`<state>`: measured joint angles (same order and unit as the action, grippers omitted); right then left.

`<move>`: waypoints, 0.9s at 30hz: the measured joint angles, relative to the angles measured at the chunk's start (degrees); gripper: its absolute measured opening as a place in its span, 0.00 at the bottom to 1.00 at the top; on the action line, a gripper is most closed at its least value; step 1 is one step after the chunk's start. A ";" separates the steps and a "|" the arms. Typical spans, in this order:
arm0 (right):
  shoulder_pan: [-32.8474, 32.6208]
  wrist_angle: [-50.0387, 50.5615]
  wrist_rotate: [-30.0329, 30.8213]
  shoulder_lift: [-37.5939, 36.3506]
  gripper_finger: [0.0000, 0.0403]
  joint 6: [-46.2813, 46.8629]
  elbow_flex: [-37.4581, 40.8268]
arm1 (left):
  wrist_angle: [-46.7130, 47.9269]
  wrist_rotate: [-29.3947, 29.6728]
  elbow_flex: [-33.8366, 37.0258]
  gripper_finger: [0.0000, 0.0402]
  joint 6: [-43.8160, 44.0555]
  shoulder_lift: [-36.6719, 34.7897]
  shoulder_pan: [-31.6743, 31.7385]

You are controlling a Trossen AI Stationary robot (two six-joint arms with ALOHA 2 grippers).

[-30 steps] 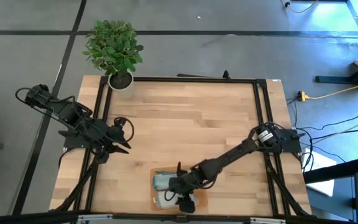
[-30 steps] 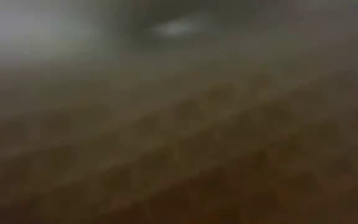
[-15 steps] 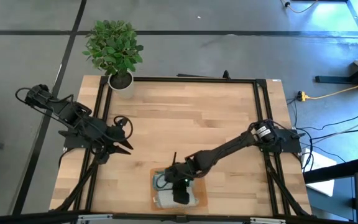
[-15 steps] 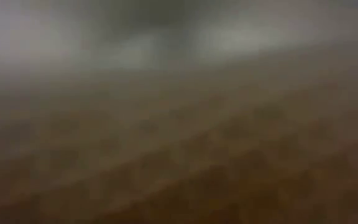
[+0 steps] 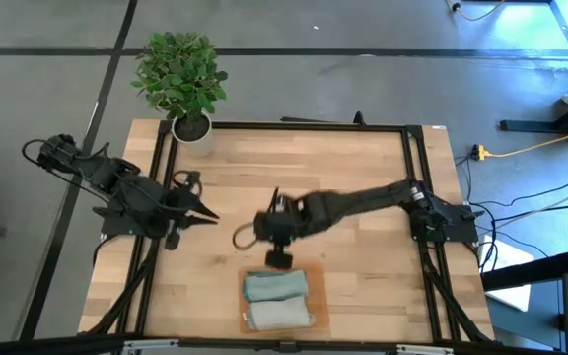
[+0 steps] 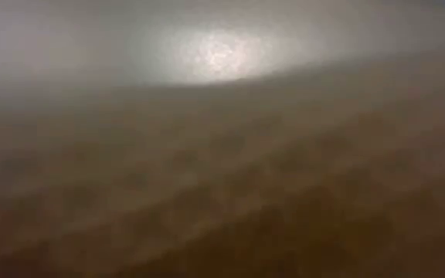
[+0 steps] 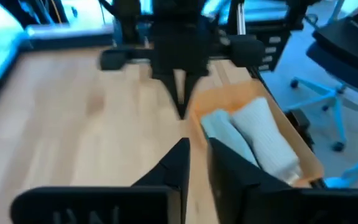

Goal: Roll microfiber towels into tight, uniform cylinder then place into a basket
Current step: Return to Home Position

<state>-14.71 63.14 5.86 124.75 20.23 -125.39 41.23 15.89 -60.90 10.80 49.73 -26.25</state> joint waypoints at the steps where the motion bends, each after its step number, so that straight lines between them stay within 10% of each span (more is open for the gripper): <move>1: 0.87 2.48 1.70 -0.02 0.01 -0.81 -2.61 | -0.45 0.18 0.00 0.10 -1.76 -0.71 0.40; 17: 20.07 10.90 4.93 -13.03 0.02 -24.53 -3.43 | 3.35 4.37 -0.02 0.00 -7.41 -17.35 11.17; 27: 35.86 0.21 -29.69 -14.16 0.01 -37.09 4.57 | 6.21 8.74 5.76 0.00 -1.93 -30.19 12.49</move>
<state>21.16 63.35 -23.83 110.59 -16.85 -120.81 47.44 24.63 -55.14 8.88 19.54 -13.76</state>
